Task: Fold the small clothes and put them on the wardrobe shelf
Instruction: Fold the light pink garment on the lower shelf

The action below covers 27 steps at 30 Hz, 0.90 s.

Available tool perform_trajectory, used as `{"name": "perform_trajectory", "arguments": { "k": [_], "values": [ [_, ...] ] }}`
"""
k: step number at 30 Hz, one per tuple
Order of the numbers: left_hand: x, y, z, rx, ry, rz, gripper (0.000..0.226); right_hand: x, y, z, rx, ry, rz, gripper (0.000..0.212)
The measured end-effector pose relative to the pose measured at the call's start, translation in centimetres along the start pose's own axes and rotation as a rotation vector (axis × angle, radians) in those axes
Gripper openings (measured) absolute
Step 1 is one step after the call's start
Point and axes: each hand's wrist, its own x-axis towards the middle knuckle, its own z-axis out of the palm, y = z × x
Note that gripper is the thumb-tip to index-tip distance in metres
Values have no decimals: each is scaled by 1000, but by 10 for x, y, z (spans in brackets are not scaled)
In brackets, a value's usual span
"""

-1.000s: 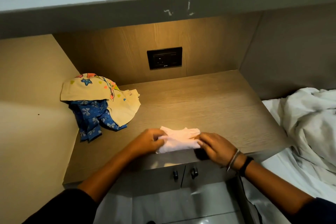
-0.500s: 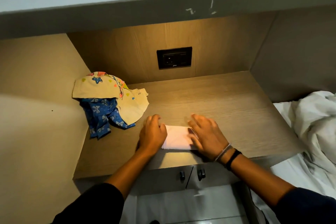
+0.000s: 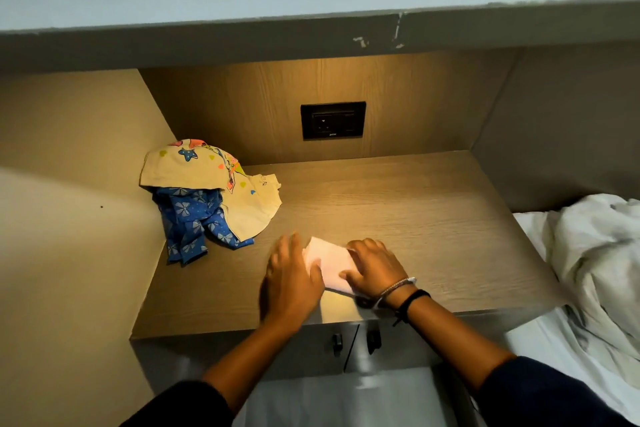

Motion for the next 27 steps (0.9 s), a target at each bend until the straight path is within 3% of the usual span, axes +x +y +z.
{"name": "perform_trajectory", "arguments": {
  "k": [3, 5, 7, 9, 12, 15, 17, 21, 24, 27],
  "values": [
    [-18, 18, 0, -534, -203, -506, 55, 1, -7, 3, 187, -65, 219, 52],
    [-11, 30, -3, -881, -317, -660, 35, 2, -10, 5, 259, -94, 285, 39],
    [-3, 38, -9, -988, -376, -737, 25, 0, -11, 7, 305, -81, 304, 29],
    [0, 44, -14, -943, -412, -738, 25, -4, -10, 9, 410, -46, 326, 23],
    [-1, 53, -15, -892, -457, -633, 28, -15, -5, 5, 764, 12, 391, 15],
    [-3, 75, -13, -1007, -466, -508, 14, -30, 11, -13, 1016, 86, 385, 9],
    [-3, 101, -9, -1116, -459, -429, 6, -42, 28, -30, 1128, 135, 376, 18],
    [-3, 154, 5, -1271, -575, -340, 25, -61, 79, -77, 1210, 188, 400, 36],
    [-4, 195, 28, -1350, -649, -328, 33, -72, 128, -104, 1199, 199, 406, 29],
    [-5, 228, 51, -1285, -636, -286, 26, -69, 163, -108, 1065, 321, 458, 21]
  ]
}}
